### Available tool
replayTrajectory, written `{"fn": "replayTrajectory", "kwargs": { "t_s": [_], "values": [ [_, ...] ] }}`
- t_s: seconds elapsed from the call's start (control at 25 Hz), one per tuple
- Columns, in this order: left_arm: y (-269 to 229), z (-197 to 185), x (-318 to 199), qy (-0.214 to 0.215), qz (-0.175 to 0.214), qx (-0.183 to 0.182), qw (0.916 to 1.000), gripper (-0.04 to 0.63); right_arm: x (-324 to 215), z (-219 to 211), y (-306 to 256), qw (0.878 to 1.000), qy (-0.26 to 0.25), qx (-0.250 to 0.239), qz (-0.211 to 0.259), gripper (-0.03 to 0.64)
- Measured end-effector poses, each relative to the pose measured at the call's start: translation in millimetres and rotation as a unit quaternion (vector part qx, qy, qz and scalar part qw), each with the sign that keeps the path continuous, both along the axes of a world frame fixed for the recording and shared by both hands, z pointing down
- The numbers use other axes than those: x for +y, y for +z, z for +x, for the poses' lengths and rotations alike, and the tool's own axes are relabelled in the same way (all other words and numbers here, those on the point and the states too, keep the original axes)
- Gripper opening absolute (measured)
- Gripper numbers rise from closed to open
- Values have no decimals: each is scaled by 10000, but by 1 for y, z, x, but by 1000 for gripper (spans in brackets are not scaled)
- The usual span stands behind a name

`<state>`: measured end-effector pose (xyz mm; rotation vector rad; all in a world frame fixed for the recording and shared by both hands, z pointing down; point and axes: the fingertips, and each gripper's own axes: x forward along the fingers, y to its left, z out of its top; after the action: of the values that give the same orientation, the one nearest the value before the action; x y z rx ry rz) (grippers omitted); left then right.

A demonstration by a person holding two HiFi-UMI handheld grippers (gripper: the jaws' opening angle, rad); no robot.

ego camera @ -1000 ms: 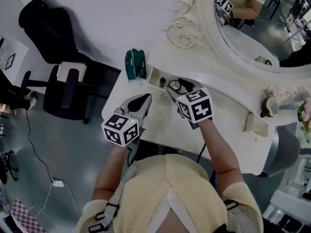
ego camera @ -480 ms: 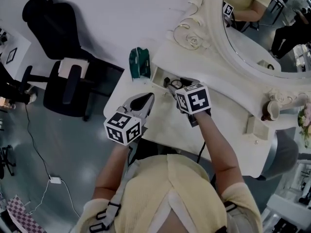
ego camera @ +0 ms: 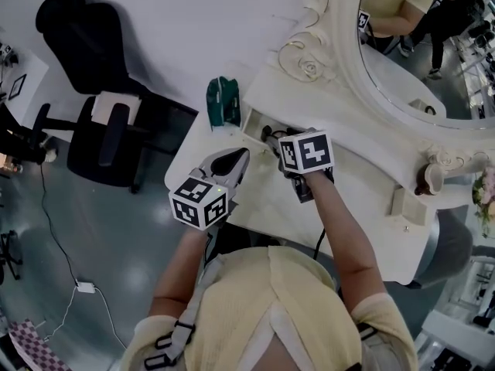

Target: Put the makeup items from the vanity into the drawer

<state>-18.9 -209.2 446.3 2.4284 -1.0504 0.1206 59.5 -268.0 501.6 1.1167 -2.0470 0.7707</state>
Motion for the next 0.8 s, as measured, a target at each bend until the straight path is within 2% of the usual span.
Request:
{"fn": "replayTrajectory", "kwargs": {
  "t_s": [0.44, 0.8],
  "values": [
    [0, 2, -6, 118, -2, 39, 9999, 2, 1, -4, 2, 9995, 122, -108, -254, 227],
    [0, -1, -7, 71, -6, 83, 9999, 2, 4, -1, 0, 9997, 137, -140, -143, 222]
  ]
}}
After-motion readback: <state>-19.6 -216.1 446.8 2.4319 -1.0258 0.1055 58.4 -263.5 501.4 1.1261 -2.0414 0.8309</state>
